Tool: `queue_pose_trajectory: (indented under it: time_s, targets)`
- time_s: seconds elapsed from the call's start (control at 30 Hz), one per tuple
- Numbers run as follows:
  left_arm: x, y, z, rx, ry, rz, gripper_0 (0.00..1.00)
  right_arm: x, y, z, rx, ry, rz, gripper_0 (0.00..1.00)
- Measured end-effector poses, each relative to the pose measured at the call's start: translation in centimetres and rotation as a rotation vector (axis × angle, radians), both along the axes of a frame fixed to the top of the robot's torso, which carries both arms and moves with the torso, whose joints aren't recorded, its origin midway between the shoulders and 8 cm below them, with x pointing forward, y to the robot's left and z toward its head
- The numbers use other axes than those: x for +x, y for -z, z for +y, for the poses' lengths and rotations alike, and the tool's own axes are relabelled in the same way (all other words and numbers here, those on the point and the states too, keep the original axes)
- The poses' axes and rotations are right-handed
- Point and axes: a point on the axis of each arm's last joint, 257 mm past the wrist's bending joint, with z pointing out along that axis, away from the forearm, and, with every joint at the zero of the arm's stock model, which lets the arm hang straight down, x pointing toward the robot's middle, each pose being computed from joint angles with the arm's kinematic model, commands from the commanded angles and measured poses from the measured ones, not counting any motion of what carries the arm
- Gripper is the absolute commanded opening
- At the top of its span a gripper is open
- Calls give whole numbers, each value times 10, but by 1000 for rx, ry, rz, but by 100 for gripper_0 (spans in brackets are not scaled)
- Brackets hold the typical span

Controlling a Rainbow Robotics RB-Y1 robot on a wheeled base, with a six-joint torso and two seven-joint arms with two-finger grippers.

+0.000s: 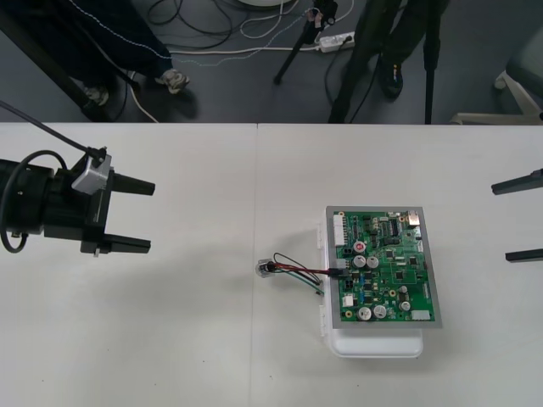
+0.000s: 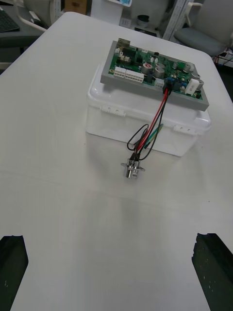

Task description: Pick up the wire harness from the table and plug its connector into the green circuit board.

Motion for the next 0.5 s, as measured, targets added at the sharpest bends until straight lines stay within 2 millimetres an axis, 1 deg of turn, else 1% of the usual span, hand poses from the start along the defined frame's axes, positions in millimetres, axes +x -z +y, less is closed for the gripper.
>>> queue_pose_trajectory:
  time_s: [0.13,0.27,0.4,0.5]
  targets:
    - [-7,-5,9,22,9,-9,100,6,-20,-1,23,8,-43,100]
    - [-14,-13,15,35,24,-20,100,6,-38,6,76,-1,-67,100]
    - [-19,-19,20,44,33,-25,100,-1,-49,16,150,-15,-59,100]
    - [-22,-24,22,51,43,-33,100,-7,-51,20,180,-20,-49,100]
